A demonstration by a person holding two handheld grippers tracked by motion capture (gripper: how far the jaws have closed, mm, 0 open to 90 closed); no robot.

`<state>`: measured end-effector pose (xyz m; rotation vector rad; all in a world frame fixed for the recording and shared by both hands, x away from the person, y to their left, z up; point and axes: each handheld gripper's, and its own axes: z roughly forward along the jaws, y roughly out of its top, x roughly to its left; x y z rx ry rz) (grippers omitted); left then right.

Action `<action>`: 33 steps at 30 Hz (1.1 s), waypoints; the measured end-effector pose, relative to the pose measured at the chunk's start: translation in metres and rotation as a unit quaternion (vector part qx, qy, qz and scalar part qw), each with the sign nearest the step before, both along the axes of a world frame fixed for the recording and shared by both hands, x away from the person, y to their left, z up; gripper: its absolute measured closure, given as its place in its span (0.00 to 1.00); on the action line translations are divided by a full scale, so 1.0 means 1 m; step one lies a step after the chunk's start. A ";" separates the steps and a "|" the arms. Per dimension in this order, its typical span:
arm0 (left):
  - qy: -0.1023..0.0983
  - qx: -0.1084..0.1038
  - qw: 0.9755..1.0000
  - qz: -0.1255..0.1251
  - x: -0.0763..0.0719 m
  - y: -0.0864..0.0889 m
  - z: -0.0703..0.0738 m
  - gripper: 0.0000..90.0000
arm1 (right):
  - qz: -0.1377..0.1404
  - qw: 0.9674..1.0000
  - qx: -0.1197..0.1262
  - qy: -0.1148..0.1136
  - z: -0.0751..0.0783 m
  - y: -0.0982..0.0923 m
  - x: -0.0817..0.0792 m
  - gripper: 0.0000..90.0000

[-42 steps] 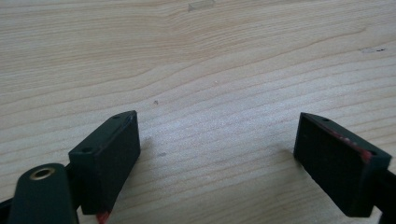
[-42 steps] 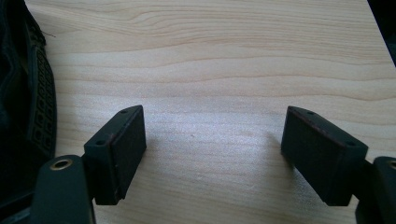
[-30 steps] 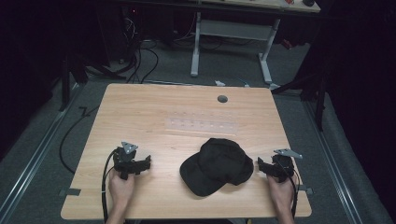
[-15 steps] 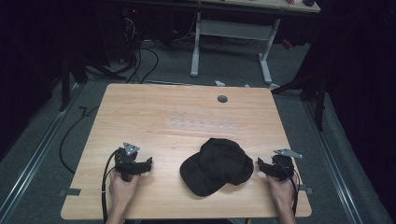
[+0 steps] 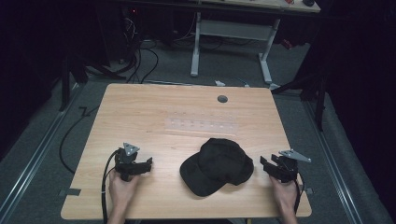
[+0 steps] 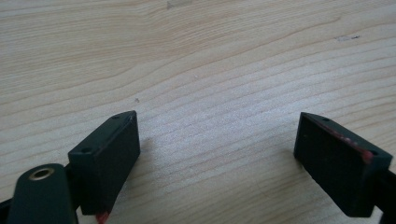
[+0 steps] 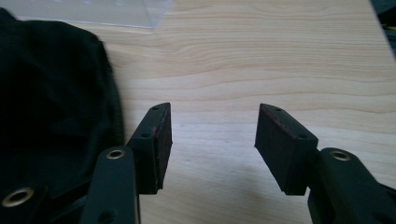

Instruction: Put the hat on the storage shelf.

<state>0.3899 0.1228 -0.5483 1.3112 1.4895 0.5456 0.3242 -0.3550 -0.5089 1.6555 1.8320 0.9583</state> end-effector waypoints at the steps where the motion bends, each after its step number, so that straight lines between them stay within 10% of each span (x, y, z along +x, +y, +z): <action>1: 0.000 0.000 1.000 0.000 0.000 0.000 0.000 0.16 | 0.013 1.000 0.010 -0.002 0.004 0.002 -0.002 0.51; 19: -0.002 0.000 1.000 -0.004 -0.001 -0.001 0.000 0.17 | 0.086 0.995 0.015 -0.043 0.040 0.029 -0.010 0.48; 33: -0.002 0.001 1.000 -0.013 -0.003 -0.002 0.000 0.17 | 0.121 0.991 0.040 -0.029 0.045 0.051 0.006 0.46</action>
